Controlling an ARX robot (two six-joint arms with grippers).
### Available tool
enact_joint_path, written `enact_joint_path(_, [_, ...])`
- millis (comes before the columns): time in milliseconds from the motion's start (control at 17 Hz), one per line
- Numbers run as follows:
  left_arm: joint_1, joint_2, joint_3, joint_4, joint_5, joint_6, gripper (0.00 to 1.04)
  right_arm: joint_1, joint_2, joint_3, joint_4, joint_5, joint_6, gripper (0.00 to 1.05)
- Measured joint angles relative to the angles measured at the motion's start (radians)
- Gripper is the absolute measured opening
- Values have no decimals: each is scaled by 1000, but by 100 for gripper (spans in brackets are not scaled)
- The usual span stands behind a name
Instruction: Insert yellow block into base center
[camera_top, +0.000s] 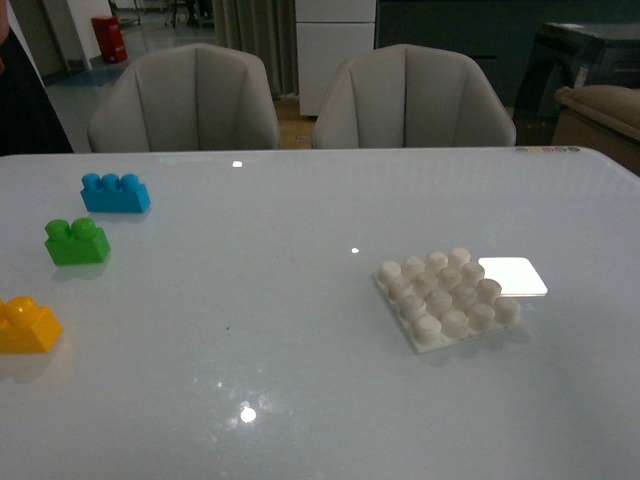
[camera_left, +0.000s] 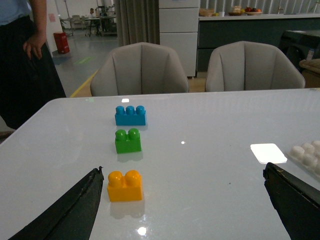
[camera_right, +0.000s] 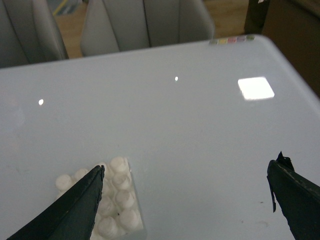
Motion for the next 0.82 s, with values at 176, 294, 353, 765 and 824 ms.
enact_joint_path(176, [0,0,0,0,0,0,98,39,238,136,-106,-20,-2,98])
enact_joint_path(294, [0,0,0,0,0,0,98,48,289,159,-124,-27,-5,98])
enact_joint_path(353, [0,0,0,0,0,0,98,53,312,170,-132,-29,-6,98])
enact_joint_path(765, [0,0,0,0,0,0,98,156,709,493,-269,-67,53,98])
enact_joint_path(824, [0,0,0,0,0,0,98,175,735,530,-310,-67,63,98])
